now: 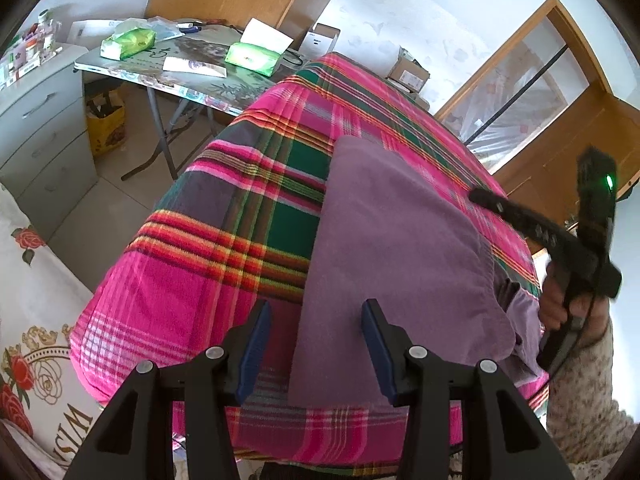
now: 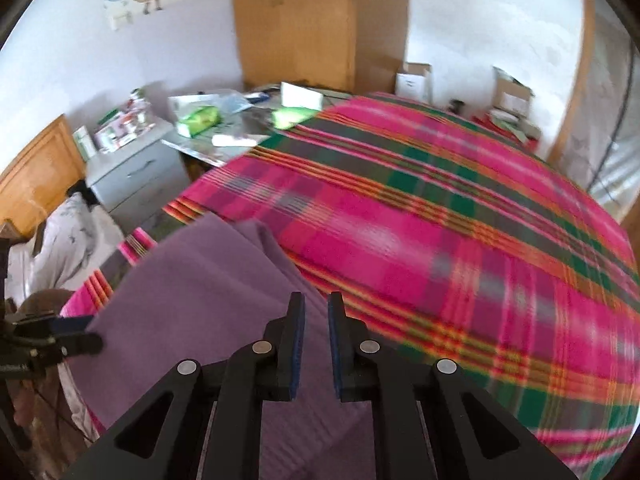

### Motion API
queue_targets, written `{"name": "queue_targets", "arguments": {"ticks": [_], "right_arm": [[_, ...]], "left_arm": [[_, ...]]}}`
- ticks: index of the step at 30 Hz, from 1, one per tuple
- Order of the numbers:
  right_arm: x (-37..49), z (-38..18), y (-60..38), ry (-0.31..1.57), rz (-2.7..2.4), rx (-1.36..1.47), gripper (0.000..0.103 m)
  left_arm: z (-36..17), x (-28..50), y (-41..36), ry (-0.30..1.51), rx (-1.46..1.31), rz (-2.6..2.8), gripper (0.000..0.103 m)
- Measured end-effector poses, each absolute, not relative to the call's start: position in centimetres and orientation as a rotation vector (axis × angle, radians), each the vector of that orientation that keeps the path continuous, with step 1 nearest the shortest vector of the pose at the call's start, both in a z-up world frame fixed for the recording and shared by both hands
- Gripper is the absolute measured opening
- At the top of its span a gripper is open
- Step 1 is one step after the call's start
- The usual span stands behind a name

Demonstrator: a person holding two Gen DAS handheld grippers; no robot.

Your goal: Fold clothes

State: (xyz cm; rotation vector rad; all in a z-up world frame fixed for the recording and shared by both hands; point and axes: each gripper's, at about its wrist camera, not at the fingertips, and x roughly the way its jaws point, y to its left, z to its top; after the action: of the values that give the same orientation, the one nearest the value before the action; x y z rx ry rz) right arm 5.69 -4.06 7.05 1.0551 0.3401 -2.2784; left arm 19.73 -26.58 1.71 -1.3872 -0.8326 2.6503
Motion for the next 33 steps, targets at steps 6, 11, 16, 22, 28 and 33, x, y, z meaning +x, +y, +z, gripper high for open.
{"name": "queue_targets", "arguments": {"ticks": [6, 11, 16, 22, 28, 33], "right_arm": [[3.2, 6.5, -7.3, 0.335, -2.113, 1.086, 0.015], [2.1, 6.1, -9.1, 0.329, -2.01, 1.085, 0.019], [1.6, 5.0, -11.3, 0.401, -1.926, 1.108, 0.025], [1.0, 4.2, -11.8, 0.404, -1.877, 1.114, 0.028], [1.7, 3.9, -12.1, 0.44, -1.843, 1.098, 0.006], [2.0, 4.5, -12.1, 0.466, -1.917, 1.049, 0.002]], "left_arm": [[1.6, 20.6, -26.7, -0.856, -1.385, 2.618, 0.047], [1.5, 20.8, -27.0, -0.883, -1.384, 2.591, 0.043], [1.5, 20.7, -26.9, -0.873, -1.384, 2.576, 0.038], [1.4, 20.5, -26.8, -0.857, -1.396, 2.563, 0.035], [1.2, 20.4, -26.9, -0.857, -1.396, 2.555, 0.023], [1.3, 20.8, -27.3, -0.87, -1.37, 2.554, 0.015]]}}
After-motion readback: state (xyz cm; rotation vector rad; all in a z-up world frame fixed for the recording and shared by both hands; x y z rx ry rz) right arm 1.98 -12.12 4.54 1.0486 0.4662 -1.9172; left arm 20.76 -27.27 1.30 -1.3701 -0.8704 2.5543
